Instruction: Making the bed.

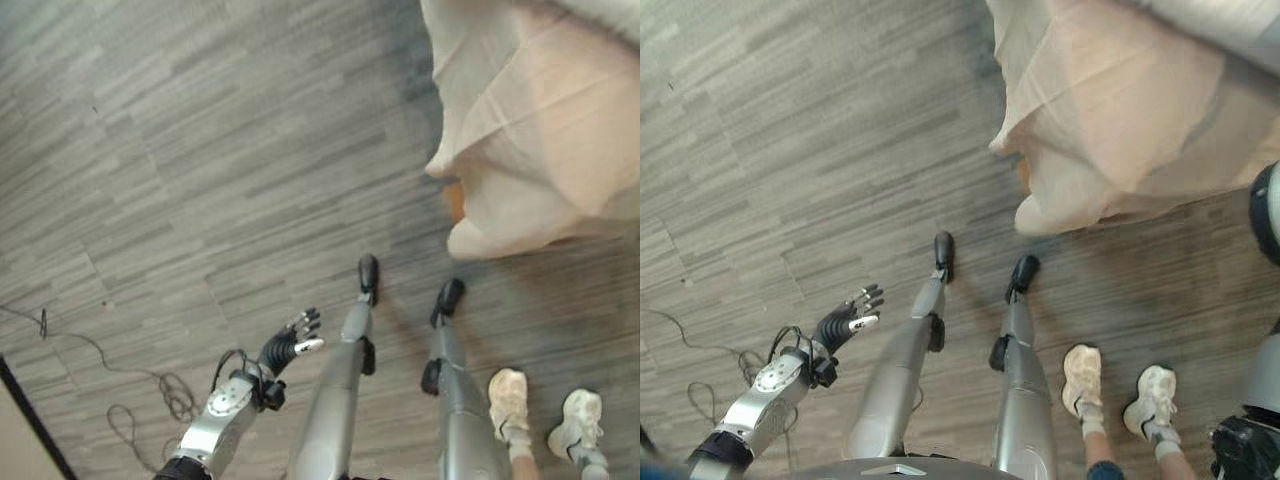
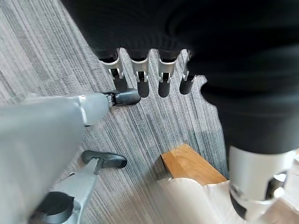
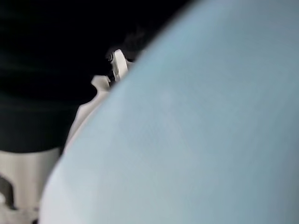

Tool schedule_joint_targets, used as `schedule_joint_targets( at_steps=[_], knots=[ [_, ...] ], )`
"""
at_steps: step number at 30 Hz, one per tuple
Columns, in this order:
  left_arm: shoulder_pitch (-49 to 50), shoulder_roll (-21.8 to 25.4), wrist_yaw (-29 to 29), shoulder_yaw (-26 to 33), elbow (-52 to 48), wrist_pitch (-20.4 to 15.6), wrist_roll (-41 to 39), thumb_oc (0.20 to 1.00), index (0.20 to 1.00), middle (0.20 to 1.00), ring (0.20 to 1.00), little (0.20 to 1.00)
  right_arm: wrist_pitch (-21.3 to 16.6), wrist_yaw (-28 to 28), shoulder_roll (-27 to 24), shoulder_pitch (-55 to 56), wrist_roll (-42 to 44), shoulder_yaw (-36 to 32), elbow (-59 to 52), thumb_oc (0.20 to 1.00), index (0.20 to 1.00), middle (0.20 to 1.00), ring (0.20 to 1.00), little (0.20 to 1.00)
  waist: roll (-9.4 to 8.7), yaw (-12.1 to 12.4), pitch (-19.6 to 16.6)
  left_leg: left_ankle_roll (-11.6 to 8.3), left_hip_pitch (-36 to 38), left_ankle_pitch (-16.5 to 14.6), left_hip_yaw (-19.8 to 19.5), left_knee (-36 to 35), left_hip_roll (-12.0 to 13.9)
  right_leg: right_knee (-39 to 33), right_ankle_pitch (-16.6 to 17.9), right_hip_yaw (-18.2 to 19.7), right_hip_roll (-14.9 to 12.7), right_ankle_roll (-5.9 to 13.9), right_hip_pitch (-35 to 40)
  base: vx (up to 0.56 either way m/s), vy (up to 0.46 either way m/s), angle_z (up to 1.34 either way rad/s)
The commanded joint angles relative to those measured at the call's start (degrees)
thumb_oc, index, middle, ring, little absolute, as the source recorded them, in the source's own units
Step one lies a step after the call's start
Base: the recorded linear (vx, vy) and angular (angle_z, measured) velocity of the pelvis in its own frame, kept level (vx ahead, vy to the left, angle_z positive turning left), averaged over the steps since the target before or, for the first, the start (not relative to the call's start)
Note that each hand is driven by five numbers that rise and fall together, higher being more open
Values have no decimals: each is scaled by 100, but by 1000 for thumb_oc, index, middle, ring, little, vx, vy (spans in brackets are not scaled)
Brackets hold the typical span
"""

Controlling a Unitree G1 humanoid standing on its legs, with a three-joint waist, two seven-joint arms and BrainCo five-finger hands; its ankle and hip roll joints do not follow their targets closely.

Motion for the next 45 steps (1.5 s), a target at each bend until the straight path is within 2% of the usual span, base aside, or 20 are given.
schedule_joint_targets(
  at_steps=[1, 2, 3, 7, 10, 12, 15, 16, 18, 23, 25, 29, 30, 31, 33, 36, 39, 42, 43, 45],
  knots=[
    [-27, 87, 171, 71, -335, -272, -264, 1000, 1000, 1000, 1000, 1000, -159, -141, -226, -241, 572, 589, -99, 1000, 1000, 1000, 1000, 1000, -343, 203, 5, -922, -3, 230, -635, -33, 82, 58, 403, 724, -145, 742, -139, 6, 15, -5],
    [-61, 54, 190, 79, -303, -288, -253, 1000, 1000, 1000, 1000, 1000, -207, -55, -210, -105, 639, 523, -151, 780, 780, 780, 780, 780, -363, 213, 44, -912, -12, 229, -652, -33, 94, 58, 408, 738, -126, 751, -152, 6, -6, -5],
    [-81, 10, 201, 80, -289, -291, -253, 1000, 1000, 1000, 1000, 1000, -199, -26, -216, -16, 653, 492, -152, 200, 200, 200, 200, 200, -377, 212, 55, -904, -4, 233, -659, -33, 101, 58, 402, 753, -114, 739, -155, 1, -5, -5],
    [-162, -166, 336, 130, -245, -348, -214, 1000, 1000, 1000, 1000, 1000, -408, -107, -191, 1021, 1171, -215, -995, 200, 200, 200, 200, 200, -461, 110, 162, -853, 193, 211, -726, -33, 88, 58, 403, 747, -97, 719, 3, -2, 33, -2],
    [-192, -368, 523, 347, -29, -389, -178, 1000, 1000, 1000, 1000, 1000, -620, -295, -392, 2736, 963, -982, -3742, 200, 200, 200, 200, 200, -652, -155, 328, -811, 475, 150, -715, -33, 120, 58, 423, 767, -72, 699, 225, -15, 40, 0],
    [-191, -422, 575, 366, 65, -397, -125, 1000, 1000, 1000, 1000, 1000, -688, -190, -408, 3438, 819, -1284, -4376, 200, 200, 200, 200, 200, -726, -223, 365, -790, 603, 127, -691, -33, 124, 58, 429, 769, -68, 683, 331, -12, 22, -12],
    [-177, -571, 655, 437, 423, -396, 257, 1000, 1000, 1000, 1000, 1000, -654, 683, 87, 6737, -117, -2256, -6677, 200, 200, 200, 200, 200, -873, -509, 508, -702, 1272, -44, -627, -33, 120, 91, 312, 727, -94, 637, 971, 15, 46, -14],
    [-178, -558, 655, 423, 423, -397, 256, 1000, 1000, 1000, 1000, 1000, -645, 687, 84, 6778, -124, -2295, -6700, 200, 200, 200, 200, 200, -880, -495, 504, -701, 1263, -32, -629, -33, 117, 86, 323, 727, -96, 637, 965, 14, 38, 3],
    [-102, -691, 595, 552, 857, -320, 266, 1000, 1000, 1000, 1000, 1000, -504, 1411, 566, 8635, -992, -2487, -7231, 200, 200, 200, 200, 200, -898, -635, 500, -635, 1837, -189, -591, -33, 62, 222, 139, 689, -150, 633, 1526, 47, 53, -8],
    [92, -570, 643, 746, 1067, -329, 482, 1000, 1000, 1000, 1000, 1000, -269, 1640, 1515, 10659, -2329, -2759, -6229, 200, 200, 200, 200, 200, -818, -735, 272, -499, 2610, -391, -561, -33, -37, 409, -135, 658, -253, 647, 2248, 97, 65, 0],
    [150, -559, 639, 783, 1077, -317, 472, 1000, 1000, 1000, 1000, 1000, -187, 1597, 1718, 10859, -2492, -2822, -5897, 200, 200, 200, 200, 200, -803, -740, 191, -471, 2714, -411, -555, -33, -45, 411, -161, 664, -266, 647, 2337, 74, 42, 6],
    [377, -704, 546, 875, 1371, -245, 280, 1000, 1000, 1000, 1000, 1000, 28, 964, 2836, 11217, -1740, -3419, -2842, 200, 200, 200, 200, 200, -731, -730, -217, -323, 3325, -556, -564, -33, -109, 401, -303, 671, -297, 626, 2953, 91, 32, 11],
    [380, -731, 478, 849, 1464, -193, 226, 1000, 1000, 1000, 1000, 1000, 46, 921, 3029, 11229, -1163, -3708, -2238, 338, 338, 338, 338, 338, -707, -729, -307, -294, 3435, -585, -576, -33, -127, 402, -330, 660, -298, 630, 3068, 71, 10, 8],
    [377, -778, 420, 846, 1579, -132, 223, 1000, 1000, 1000, 1000, 1000, 12, 996, 3172, 11268, -639, -3900, -1846, 1000, 1000, 1000, 1000, 1000, -683, -726, -416, -272, 3531, -610, -597, -33, -138, 399, -351, 673, -291, 629, 3159, 73, 19, 11],
    [457, -800, 222, 831, 1607, -26, 180, 1000, 1000, 1000, 1000, 1000, 33, 1294, 3282, 11412, -262, -3959, -1464, 1000, 1000, 1000, 1000, 1000, -673, -716, -645, -242, 3682, -666, -589, -33, -144, 333, -357, 669, -302, 607, 3324, 86, 11, 14],
    [499, -776, -12, 779, 1600, 77, 151, 1000, 1000, 1000, 1000, 1000, 43, 1564, 3245, 11624, 163, -4158, -1368, 1000, 1000, 1000, 1000, 1000, -684, -742, -848, -224, 3859, -719, -593, -33, -147, 270, -370, 655, -301, 605, 3506, 81, -7, 4],
    [567, -402, -615, 429, 1203, 194, 79, 1000, 1000, 1000, 1000, 1000, -32, 2531, 2512, 12268, 1203, -4326, -2554, 1000, 1000, 1000, 1000, 1000, -747, -871, -1144, -246, 4114, -795, -495, -33, -150, 226, -377, 702, -281, 634, 3714, 62, -5, -1],
    [600, 36, -991, 97, 851, 181, 122, 1000, 1000, 1000, 1000, 1000, -13, 3299, 1281, 13068, 1627, -4417, -4200, 1000, 1000, 1000, 1000, 1000, -835, -1015, -1327, -274, 4280, -867, -430, -33, -145, 211, -377, 730, -273, 665, 3857, 71, -16, -12],
    [610, 272, -1164, -89, 708, 136, 72, 1000, 1000, 1000, 1000, 1000, -29, 3747, 428, 13524, 1882, -4499, -5057, 1000, 1000, 1000, 1000, 1000, -894, -1092, -1442, -298, 4372, -908, -385, -33, -133, 199, -386, 748, -268, 686, 3941, 64, -10, -19],
    [618, 329, -1229, -143, 630, 124, 3, 1000, 1000, 1000, 1000, 1000, 29, 3964, 32, 13808, 2093, -4615, -5571, 1000, 1000, 1000, 1000, 1000, -913, -1117, -1500, -307, 4425, -932, -358, -33, -125, 188, -385, 766, -266, 691, 3984, 49, -12, -20]
  ],
)
